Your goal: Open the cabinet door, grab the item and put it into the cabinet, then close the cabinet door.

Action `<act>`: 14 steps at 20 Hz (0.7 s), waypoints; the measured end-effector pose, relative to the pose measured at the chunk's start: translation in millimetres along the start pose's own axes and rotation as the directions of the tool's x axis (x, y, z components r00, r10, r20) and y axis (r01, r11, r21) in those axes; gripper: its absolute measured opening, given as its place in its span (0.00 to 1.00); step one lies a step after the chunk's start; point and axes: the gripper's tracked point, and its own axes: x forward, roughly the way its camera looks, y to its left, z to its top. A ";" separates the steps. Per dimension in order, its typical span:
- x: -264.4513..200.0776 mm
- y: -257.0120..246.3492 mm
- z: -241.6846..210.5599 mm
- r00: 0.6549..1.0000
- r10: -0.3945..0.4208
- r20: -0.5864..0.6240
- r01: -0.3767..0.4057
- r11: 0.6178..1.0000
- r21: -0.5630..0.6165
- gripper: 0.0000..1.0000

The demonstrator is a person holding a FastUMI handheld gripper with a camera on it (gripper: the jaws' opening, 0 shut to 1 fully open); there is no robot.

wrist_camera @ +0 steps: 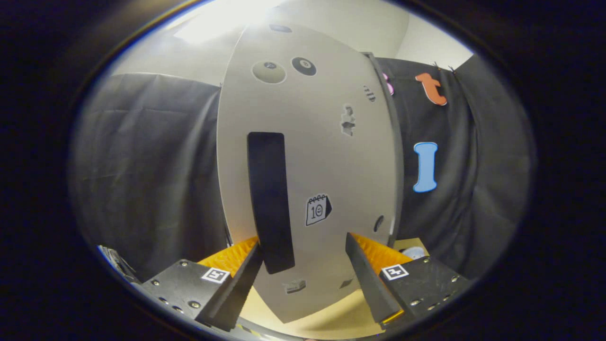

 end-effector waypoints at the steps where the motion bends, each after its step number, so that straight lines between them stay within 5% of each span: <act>1: 13.4 10.8 1.6 1.000 -0.002 0.012 0.002 1.000 -0.017 1.00; 8: 112.3 44.4 8.3 0.996 -0.076 0.050 0.079 0.995 -0.055 1.00; 14: 151.3 49.3 11.8 0.986 -0.151 0.066 0.157 0.983 -0.091 1.00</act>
